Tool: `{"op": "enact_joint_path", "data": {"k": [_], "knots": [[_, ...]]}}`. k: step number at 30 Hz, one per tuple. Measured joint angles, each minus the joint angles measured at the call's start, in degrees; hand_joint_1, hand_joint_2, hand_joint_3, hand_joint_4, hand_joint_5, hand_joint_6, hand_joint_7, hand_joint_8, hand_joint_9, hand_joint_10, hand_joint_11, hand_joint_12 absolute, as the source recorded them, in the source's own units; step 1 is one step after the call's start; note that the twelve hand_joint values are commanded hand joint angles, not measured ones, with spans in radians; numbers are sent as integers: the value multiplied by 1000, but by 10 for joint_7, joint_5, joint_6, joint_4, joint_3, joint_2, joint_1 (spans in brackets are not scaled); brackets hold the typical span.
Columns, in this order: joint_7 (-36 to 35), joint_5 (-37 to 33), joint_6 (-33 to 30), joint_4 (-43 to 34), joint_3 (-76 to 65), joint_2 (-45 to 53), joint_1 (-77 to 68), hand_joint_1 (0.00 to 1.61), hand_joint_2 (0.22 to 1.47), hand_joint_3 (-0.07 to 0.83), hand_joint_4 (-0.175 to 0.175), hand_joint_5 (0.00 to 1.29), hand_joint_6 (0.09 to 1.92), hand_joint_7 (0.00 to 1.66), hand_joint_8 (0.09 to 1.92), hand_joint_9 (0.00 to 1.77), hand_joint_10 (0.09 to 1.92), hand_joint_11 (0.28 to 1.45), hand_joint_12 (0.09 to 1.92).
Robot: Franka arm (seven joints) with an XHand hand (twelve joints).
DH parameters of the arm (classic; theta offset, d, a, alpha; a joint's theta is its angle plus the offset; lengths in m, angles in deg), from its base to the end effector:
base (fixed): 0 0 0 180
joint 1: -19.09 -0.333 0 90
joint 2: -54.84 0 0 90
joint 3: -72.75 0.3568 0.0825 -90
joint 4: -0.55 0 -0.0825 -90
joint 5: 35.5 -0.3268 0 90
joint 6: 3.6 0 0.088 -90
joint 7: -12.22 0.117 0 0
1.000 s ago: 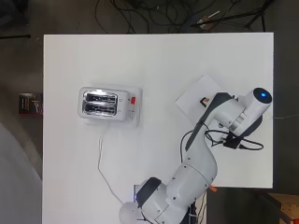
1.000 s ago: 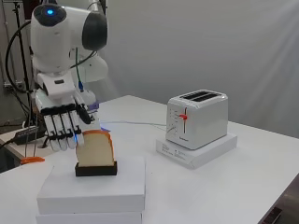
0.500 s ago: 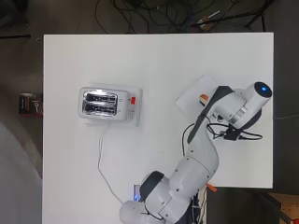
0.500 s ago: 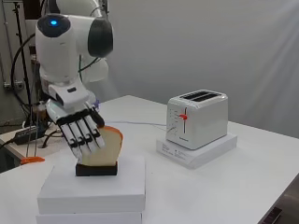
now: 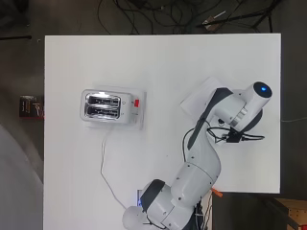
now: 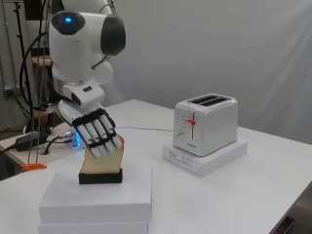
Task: Teleoperate dual arm-hand system to toast a bread
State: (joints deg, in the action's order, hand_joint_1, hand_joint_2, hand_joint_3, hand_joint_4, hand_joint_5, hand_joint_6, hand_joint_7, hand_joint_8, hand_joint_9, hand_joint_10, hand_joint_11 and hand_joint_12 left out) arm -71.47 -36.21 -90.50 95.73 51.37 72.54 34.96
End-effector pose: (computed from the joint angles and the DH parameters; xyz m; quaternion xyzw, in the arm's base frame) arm 0.4491 -0.3103 0.4631 -0.8985 -0.3800 0.1489 0.1618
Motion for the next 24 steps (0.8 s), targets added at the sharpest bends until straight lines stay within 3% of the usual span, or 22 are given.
{"op": "enact_joint_path", "data": {"k": [4,9,10,11,12,14,16,17,19,22,24], "knots": [[-59,9,-7,14,14,-1,0,462,1118,-11,-16,419,87,518,87,614,87,473,87],[-58,23,-2,14,17,28,6,447,1105,-10,2,410,87,499,87,614,87,474,87],[-56,24,-2,12,15,32,7,525,1127,-5,33,533,87,582,87,669,87,495,87],[-53,24,-2,10,14,33,8,793,1124,0,-3,682,380,788,331,902,98,620,87],[-49,23,-5,10,13,32,9,892,1148,2,56,758,740,951,580,1063,397,680,306],[-40,19,-21,22,12,22,10,927,1193,2,141,787,1132,1108,745,1143,875,639,808],[-28,19,-37,42,12,14,11,1126,1182,5,-60,766,1134,1048,1042,1141,1030,592,988],[-19,19,-40,50,12,12,11,1178,1182,3,-117,753,1130,1024,1122,1140,1046,582,1005],[-3,19,-44,58,13,5,11,1223,1171,-1,-162,752,1123,1033,1117,1160,921,585,923],[-4,23,-79,66,10,-34,5,1242,1151,0,-175,773,1111,1076,1021,1249,594,627,738],[6,41,-95,71,-11,-81,-20,1243,1151,1,-175,772,1114,1072,1025,1276,496,643,686]]}}
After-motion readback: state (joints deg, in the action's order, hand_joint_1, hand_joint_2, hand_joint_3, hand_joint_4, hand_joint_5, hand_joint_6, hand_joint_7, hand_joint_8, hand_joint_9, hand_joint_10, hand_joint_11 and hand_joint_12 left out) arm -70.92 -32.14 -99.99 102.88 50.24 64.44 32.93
